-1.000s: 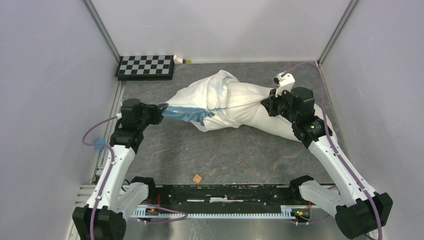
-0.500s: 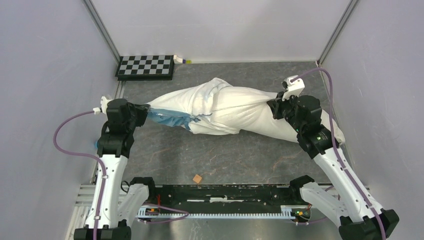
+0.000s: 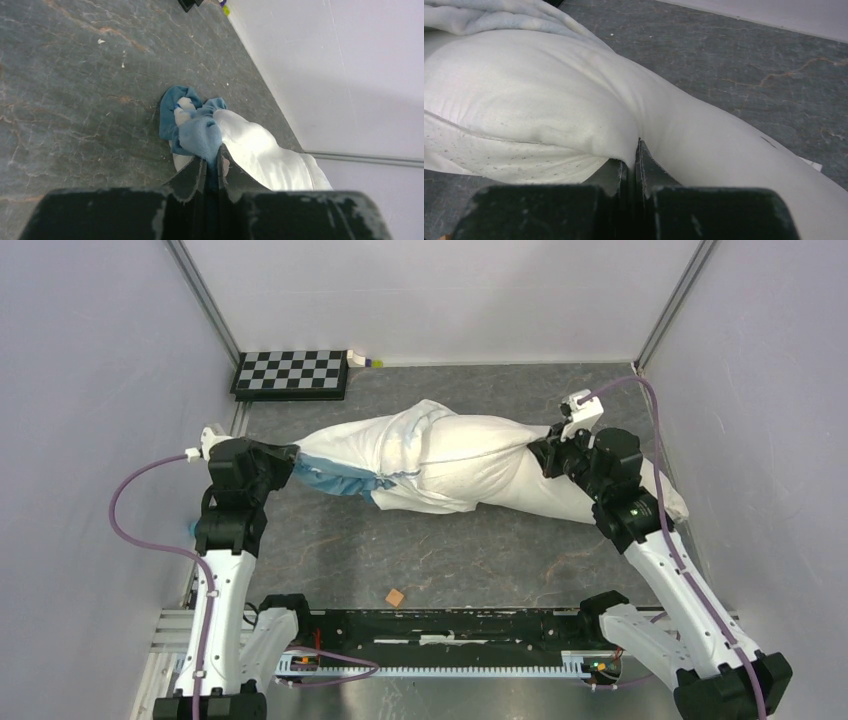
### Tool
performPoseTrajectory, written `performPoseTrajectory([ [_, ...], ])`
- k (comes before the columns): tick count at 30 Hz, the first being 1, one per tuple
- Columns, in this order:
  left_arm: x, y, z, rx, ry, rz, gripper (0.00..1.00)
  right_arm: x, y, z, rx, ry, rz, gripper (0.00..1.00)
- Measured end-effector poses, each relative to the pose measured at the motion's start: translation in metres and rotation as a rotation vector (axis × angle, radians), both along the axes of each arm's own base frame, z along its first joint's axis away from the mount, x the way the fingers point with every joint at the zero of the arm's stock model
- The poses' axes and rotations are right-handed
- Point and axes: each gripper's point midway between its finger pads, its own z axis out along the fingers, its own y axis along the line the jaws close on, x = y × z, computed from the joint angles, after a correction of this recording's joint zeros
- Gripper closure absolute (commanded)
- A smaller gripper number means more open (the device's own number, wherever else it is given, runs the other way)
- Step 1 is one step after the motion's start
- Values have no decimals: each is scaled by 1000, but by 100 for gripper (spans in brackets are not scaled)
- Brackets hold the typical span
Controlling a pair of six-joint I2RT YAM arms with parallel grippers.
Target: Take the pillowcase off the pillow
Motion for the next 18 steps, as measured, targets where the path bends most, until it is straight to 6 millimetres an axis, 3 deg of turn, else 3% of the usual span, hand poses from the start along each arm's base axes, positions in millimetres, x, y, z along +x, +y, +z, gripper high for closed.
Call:
performPoseTrajectory([
  [8,16,-10,-11,-5,1,-94,98,5,7,-29,2,29,53,100],
  [13,8,1,-40,13,130,-27,98,10,-13,-36,18,49,-109,100],
  [18,-1,-3,-46,-5,158,-18,98,4,-36,-39,79,55,-282,100],
])
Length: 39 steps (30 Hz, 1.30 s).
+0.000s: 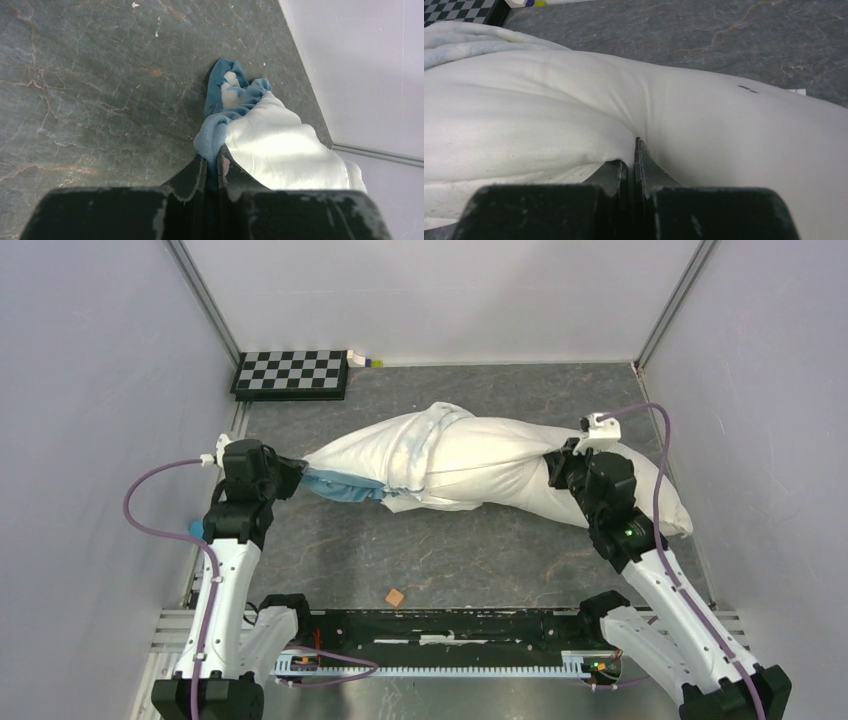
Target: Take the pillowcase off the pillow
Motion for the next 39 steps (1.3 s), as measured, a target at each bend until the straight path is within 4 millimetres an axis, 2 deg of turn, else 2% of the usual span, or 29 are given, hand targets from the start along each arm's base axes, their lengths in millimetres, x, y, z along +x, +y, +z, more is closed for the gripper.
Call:
performPoseTrajectory([
  [5,-6,0,-12,-11,26,10,98,-13,-7,-4,34,-54,-20,97],
  [12,-6,4,-15,1,34,29,98,-14,-5,-5,44,-80,-8,100],
  [24,-28,35,-22,80,95,198,97,-14,-34,-8,89,-65,-202,100],
  [30,-36,58,-23,150,119,309,97,-18,-57,-5,69,-83,-322,100],
  [36,-54,97,-13,245,135,504,98,-34,-108,-13,4,-78,-565,100],
  [39,-63,106,-8,275,140,556,98,-44,-123,-20,-20,-71,-644,100],
])
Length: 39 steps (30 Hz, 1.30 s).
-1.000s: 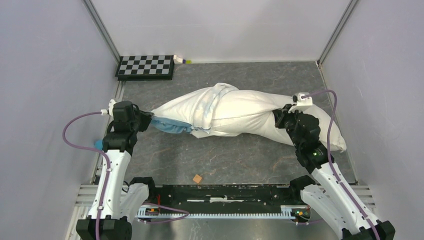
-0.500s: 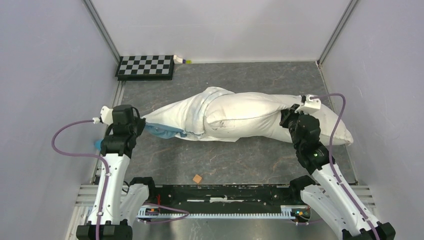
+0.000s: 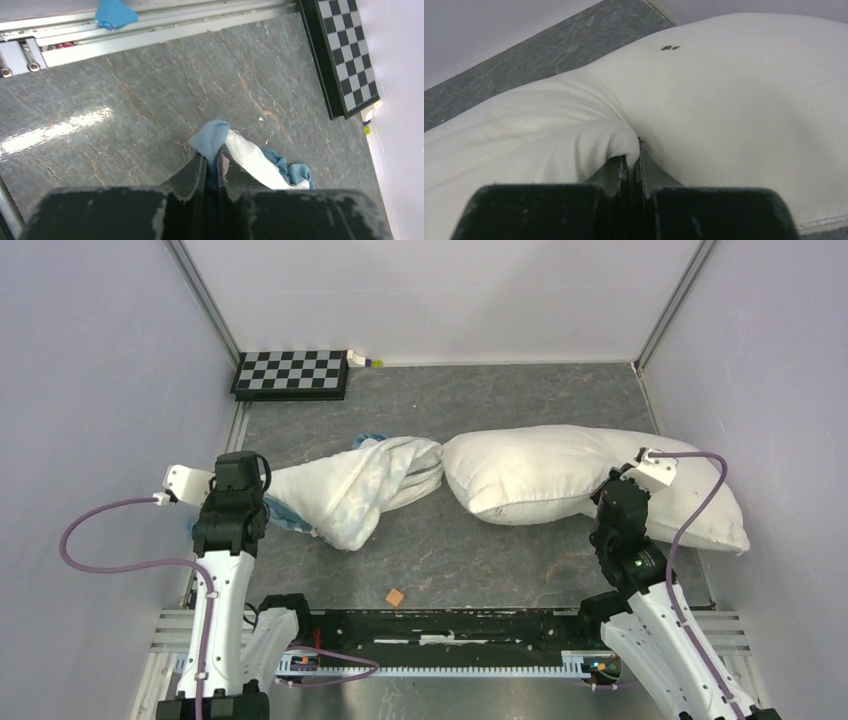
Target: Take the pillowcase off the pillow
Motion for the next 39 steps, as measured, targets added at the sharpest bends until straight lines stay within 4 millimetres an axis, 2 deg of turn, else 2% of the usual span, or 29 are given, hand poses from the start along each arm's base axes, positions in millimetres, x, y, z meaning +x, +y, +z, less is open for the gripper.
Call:
performPoseTrajectory([
  [2,-3,4,3,14,-1,19,98,-5,-6,0,0,-19,-27,100],
  [6,-2,4,6,18,-9,22,98,-4,-3,-1,-9,-33,-1,100],
  [10,15,-11,11,-4,-51,-97,98,9,22,1,-40,-48,169,100],
  [12,30,-28,15,-25,-91,-217,97,17,44,3,-54,-58,305,100],
  [15,58,-68,20,-72,-180,-476,96,28,80,5,-58,-72,512,100],
  [19,77,-115,18,-152,-237,-751,98,34,122,-5,-42,-52,737,96],
  [22,85,-139,12,-206,-231,-894,98,35,151,-13,-22,-16,897,96],
  [24,88,-150,4,-249,-206,-959,98,36,162,-16,-10,5,958,100],
  [27,92,-165,-9,-301,-150,-1035,97,41,175,-20,9,47,1022,100],
  [32,98,-192,-23,-337,-55,-1126,98,57,186,-28,37,99,1054,100],
  [36,112,-217,-13,-338,-23,-1181,98,81,196,-25,71,128,1062,100],
  [39,129,-234,7,-295,-61,-1200,98,112,208,-5,86,120,1074,100],
])
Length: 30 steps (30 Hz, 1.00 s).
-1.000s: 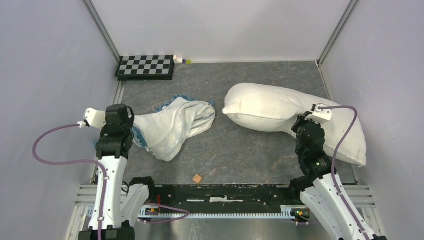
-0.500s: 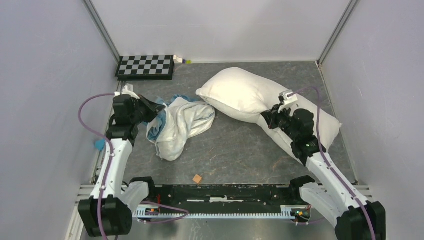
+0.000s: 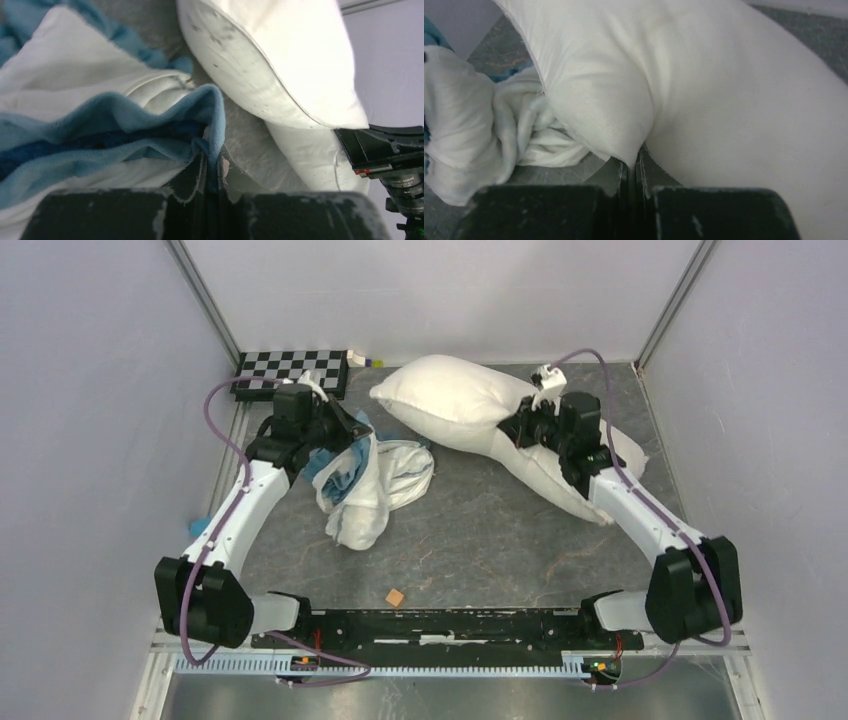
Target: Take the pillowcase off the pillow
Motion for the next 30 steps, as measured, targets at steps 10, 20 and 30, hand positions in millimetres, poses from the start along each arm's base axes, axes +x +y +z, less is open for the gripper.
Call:
performPoseTrajectory([
  [10,91,-10,183,-4,-345,111,97,39,34,93,116,-124,91,31],
  [20,74,34,116,183,-247,255,0,-8,27,99,133,-207,108,2],
  [30,-39,110,61,341,-348,474,0,-58,-72,122,14,-494,-306,2],
])
